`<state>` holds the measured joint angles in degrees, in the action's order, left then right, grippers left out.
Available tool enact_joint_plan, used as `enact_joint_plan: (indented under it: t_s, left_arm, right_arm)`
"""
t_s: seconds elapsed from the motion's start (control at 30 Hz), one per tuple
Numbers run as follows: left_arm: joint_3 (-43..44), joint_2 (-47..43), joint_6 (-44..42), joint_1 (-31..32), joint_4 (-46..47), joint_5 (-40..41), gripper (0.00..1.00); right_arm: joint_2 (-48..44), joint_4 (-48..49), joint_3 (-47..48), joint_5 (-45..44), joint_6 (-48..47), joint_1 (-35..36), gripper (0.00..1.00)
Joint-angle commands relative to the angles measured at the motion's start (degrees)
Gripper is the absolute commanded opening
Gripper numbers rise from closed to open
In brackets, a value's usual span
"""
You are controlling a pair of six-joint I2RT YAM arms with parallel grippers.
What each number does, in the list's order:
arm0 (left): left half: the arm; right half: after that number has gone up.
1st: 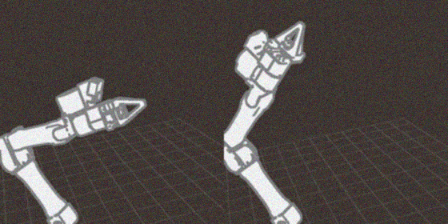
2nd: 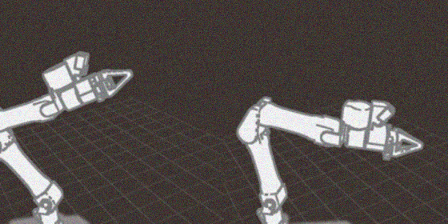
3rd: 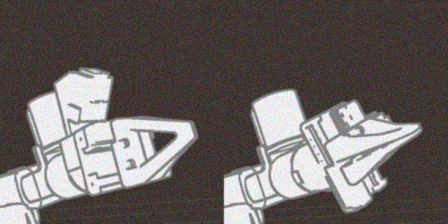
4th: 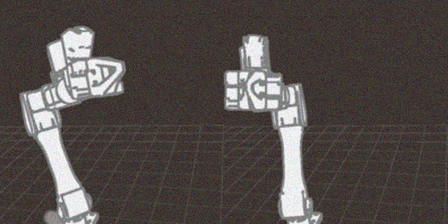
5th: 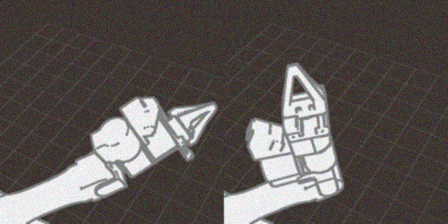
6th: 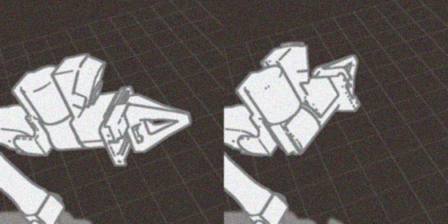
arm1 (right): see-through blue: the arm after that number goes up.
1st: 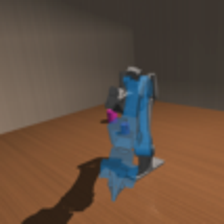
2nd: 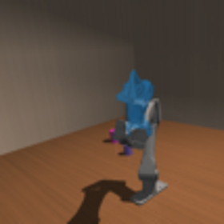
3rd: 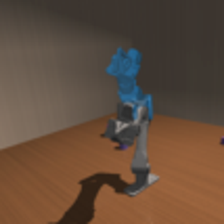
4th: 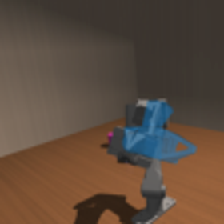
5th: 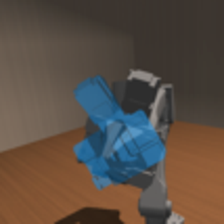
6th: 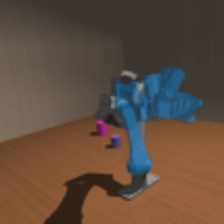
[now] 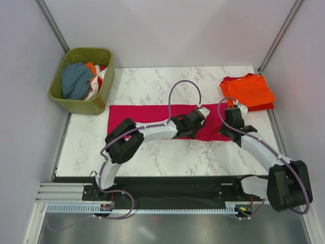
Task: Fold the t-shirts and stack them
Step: Fold the tshirt
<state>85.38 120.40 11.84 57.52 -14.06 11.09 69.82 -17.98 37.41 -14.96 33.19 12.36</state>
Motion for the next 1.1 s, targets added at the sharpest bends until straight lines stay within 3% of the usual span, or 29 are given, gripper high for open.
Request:
enact_joint_plan:
  t_s: [0.0,0.3,0.7,0.9,1.07]
  left_arm:
    - [2.51,0.36,-1.64,0.32,0.27,3.58,0.23]
    - [1.46,-1.13,2.04,0.32,0.26,7.62,0.16]
    - [-12.25,-9.57,11.98,0.23,11.07,9.30,0.15]
    - [-18.05,-13.08,13.48,0.23,18.98,5.70,0.26]
    - [-21.13,-15.28,13.74,0.23,23.03,4.55,0.28]
  right_arm:
    - [-2.67,-0.39,-1.02,1.69,-0.32,-0.23,0.00]
    - [-5.22,-1.62,-2.43,4.59,-0.41,-0.23,0.00]
    - [-8.91,-3.91,-5.50,5.38,1.26,-0.14,0.00]
    - [-9.96,-4.08,-6.91,7.14,1.61,-0.14,0.00]
    - [-11.55,-4.52,-7.79,10.83,1.53,-0.23,0.00]
